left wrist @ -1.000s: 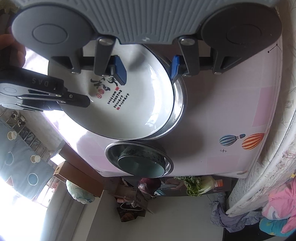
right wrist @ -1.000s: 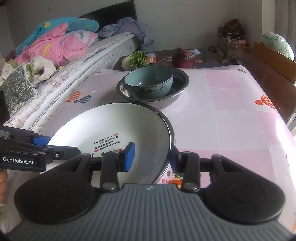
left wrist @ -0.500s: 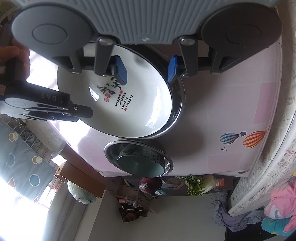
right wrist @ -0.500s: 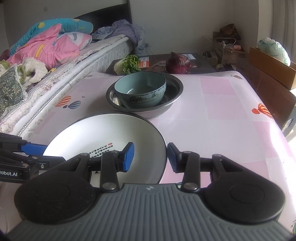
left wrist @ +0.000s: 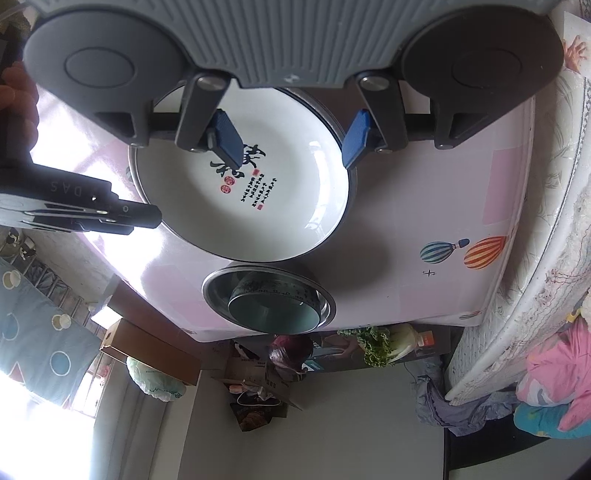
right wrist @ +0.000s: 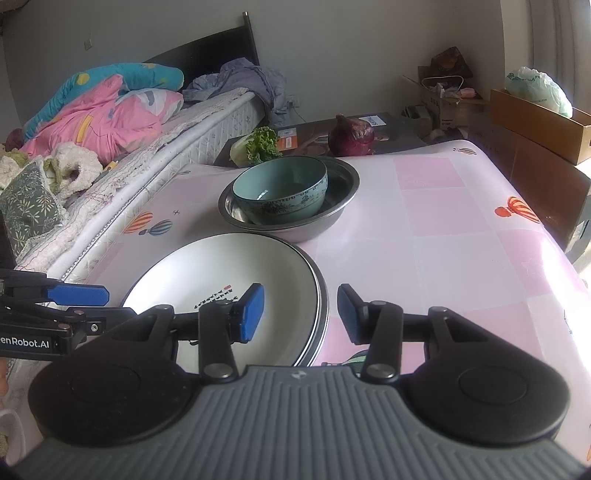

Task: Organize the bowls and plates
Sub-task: 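Open both tools to release the white plate rim, then move both tools to the steel bowl holding the teal bowl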

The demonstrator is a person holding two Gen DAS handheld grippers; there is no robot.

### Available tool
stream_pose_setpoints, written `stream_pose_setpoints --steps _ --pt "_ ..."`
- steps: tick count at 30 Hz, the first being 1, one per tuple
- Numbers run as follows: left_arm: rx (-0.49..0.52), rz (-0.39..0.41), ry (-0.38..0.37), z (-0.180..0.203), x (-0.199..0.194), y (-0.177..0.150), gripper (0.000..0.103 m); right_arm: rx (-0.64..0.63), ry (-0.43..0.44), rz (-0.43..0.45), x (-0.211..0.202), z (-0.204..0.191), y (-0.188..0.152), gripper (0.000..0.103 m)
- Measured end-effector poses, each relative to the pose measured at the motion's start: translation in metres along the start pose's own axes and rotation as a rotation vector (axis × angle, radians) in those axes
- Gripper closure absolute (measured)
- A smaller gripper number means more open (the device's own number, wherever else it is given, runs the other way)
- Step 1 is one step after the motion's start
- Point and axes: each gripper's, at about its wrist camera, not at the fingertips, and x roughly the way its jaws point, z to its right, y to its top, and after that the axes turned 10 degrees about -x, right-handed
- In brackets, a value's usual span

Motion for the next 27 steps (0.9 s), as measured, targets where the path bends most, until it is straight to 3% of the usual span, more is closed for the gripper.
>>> stream_pose_setpoints --steps 9,11,15,17,21,27 --pt "-0.017 -0.042 0.003 0.004 0.014 -0.003 0.042 0.082 -0.017 0.019 -0.035 0.017 -0.014 0.040" --pt "-0.027 -0.037 0.001 0.005 0.011 -0.002 0.042 0.080 -0.028 0.028 -0.045 0.018 -0.015 0.027" --pt "-0.032 -0.016 0.010 0.006 0.002 -0.002 0.042 0.057 -0.062 0.049 -0.065 0.016 -0.015 0.020" --pt "-0.041 -0.006 0.012 0.008 -0.004 -0.002 0.042 0.047 -0.074 0.052 -0.073 0.014 -0.016 0.009" --pt "-0.054 0.013 0.013 0.011 -0.015 -0.005 0.038 0.012 -0.105 0.057 -0.087 0.008 -0.019 0.002" --pt "-0.066 0.032 0.009 0.014 -0.028 -0.008 0.034 -0.062 -0.169 0.031 -0.100 -0.005 -0.019 0.001"
